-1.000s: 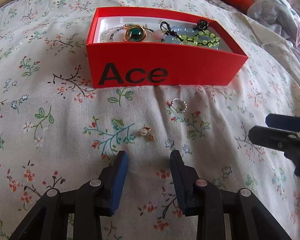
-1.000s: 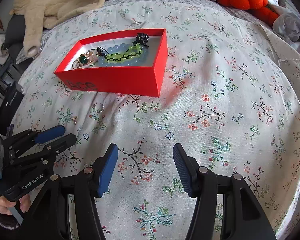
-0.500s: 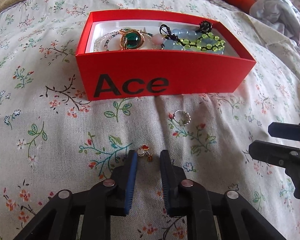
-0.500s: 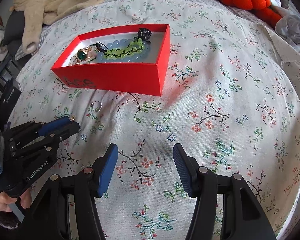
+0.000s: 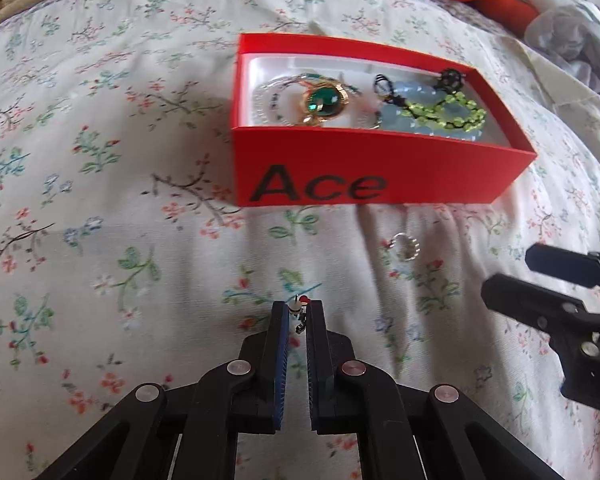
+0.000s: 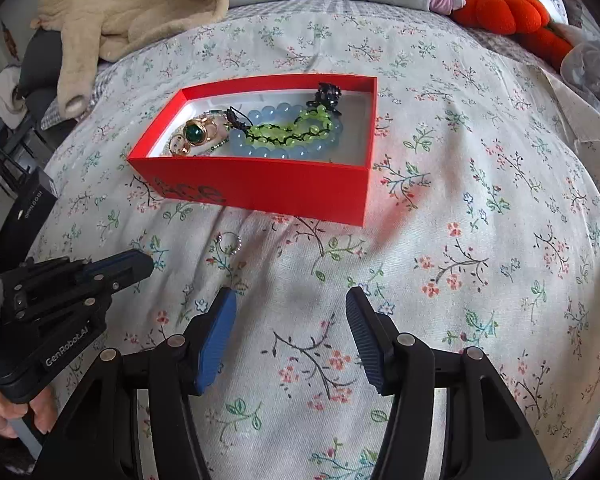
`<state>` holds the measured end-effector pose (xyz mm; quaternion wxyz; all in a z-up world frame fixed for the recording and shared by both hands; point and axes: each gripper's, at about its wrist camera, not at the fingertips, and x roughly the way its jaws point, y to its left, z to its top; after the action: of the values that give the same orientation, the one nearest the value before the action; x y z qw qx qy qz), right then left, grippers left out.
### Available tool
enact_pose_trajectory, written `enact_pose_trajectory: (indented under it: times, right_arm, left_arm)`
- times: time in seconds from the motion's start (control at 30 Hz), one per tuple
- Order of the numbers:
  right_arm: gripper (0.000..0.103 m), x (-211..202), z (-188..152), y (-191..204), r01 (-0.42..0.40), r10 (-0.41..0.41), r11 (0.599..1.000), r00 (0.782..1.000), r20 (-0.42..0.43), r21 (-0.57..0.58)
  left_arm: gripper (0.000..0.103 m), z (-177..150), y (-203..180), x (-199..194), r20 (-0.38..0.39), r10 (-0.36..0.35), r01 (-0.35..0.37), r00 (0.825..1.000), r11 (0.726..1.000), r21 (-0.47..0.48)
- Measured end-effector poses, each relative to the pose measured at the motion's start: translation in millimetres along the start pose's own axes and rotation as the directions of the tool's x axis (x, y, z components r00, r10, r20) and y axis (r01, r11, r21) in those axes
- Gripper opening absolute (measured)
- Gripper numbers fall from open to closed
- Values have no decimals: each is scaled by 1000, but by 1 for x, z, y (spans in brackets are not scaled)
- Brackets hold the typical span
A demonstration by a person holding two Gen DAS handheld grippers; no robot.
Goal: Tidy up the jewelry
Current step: 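Move the left tool to the pearl-topped gold stud earring and grasp it, then grasp the silver ring beside the box with the right tool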
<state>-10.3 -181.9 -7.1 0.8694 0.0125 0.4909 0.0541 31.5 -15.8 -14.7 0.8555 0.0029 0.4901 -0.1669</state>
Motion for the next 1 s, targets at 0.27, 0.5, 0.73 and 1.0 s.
enact_pose_trajectory:
  times: [0.27, 0.5, 0.73, 1.0]
  right_arm:
    - [38, 20, 9, 27, -36, 39, 998, 998, 49, -58]
    - [26, 42, 10, 44, -25, 27, 996, 999, 20, -87]
    - [17, 49, 15, 38, -34, 35, 999, 999, 32, -33]
    - [3, 51, 18, 35, -34, 35, 999, 999, 30, -23]
  left_arm:
    - [3, -5, 21, -9, -7, 36, -36, 999, 999, -16]
    - [3, -11, 34, -17, -7, 28, -28, 1000, 999, -35]
    - [3, -15, 43, -21, -9, 30, -30, 1000, 998, -58]
    - [3, -14, 49, -23, -8, 35, -35, 999, 996, -80]
